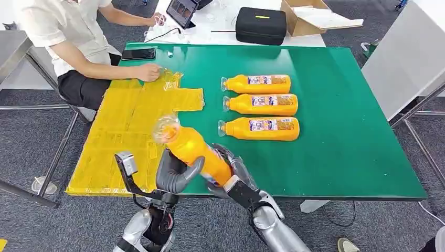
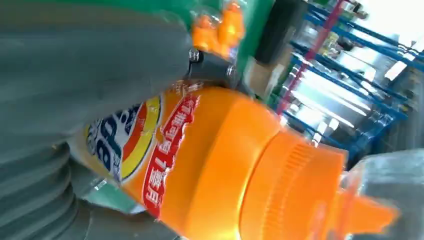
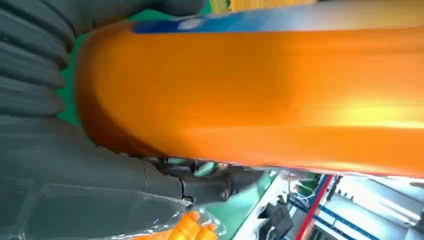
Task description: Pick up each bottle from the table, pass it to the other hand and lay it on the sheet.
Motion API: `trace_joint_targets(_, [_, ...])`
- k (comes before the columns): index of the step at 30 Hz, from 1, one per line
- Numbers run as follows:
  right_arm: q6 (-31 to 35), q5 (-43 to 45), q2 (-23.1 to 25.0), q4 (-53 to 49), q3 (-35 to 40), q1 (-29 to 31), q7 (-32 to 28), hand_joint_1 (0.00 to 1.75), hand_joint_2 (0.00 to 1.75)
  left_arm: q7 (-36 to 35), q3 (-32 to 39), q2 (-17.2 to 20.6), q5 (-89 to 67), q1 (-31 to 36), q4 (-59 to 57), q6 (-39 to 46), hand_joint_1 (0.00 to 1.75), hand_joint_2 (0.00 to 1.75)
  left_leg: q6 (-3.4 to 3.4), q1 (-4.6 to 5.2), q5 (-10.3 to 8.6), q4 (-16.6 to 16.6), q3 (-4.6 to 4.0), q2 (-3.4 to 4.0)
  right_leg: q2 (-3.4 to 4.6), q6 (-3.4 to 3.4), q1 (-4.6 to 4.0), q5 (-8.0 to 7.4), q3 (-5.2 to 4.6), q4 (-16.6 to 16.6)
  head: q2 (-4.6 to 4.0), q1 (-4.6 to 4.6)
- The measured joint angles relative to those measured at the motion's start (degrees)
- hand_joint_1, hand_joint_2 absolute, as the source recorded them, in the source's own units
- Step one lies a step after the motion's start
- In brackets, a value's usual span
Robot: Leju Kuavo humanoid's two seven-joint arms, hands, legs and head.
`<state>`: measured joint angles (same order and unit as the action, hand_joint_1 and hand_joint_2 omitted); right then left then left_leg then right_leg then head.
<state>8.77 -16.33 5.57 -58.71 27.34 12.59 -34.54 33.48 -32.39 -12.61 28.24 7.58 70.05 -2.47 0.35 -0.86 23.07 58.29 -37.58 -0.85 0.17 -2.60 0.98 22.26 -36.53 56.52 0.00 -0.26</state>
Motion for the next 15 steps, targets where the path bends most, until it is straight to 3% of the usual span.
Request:
trace_joint_targets(4, [7.75, -1.82, 0.26, -0.02, -0.26, -1.05, -1.49, 0.0, 0.0, 0.92, 0.5, 0.18, -2.85, -0.6, 0.37, 4.9, 1.75, 1.75, 0.0, 0.0, 0.0, 0.0, -0.01, -0.01, -0.01, 0.0, 0.0, 0.0, 0.0, 0.0, 0.02, 0.02])
trace_joint_targets(9, [29.67, -10.54, 0.7, -4.73, -6.46, -5.88, -5.03, 0.0, 0.0, 2.69, 3.72, 1.05, -11.96, -3.55, 5.43, 17.05, 1.75, 1.75, 0.0, 0.0, 0.01, 0.0, -0.03, -0.03, -0.02, -0.01, 0.0, 0.02, 0.0, 0.0, 0.0, 0.02])
trace_joint_targets(13, [31.08, -16.78, 3.56, -16.66, -18.03, -11.09, -5.42, 0.0, 0.0, 2.65, 6.44, 1.92, -16.45, -5.65, 9.72, 21.3, 1.75, 1.75, 0.0, 0.0, 0.02, 0.0, -0.08, -0.03, -0.02, -0.01, 0.0, 0.03, -0.06, -0.01, 0.0, 0.0])
trace_joint_targets(15, [31.08, -16.9, 3.7, -17.19, -18.55, -11.32, -5.42, 0.0, 0.0, 2.62, 6.54, 1.99, -16.64, -5.73, 9.86, 21.51, 1.75, 1.75, 0.0, 0.0, 0.02, 0.0, -0.08, -0.03, -0.02, -0.01, 0.0, 0.03, -0.06, -0.01, 0.0, -0.02])
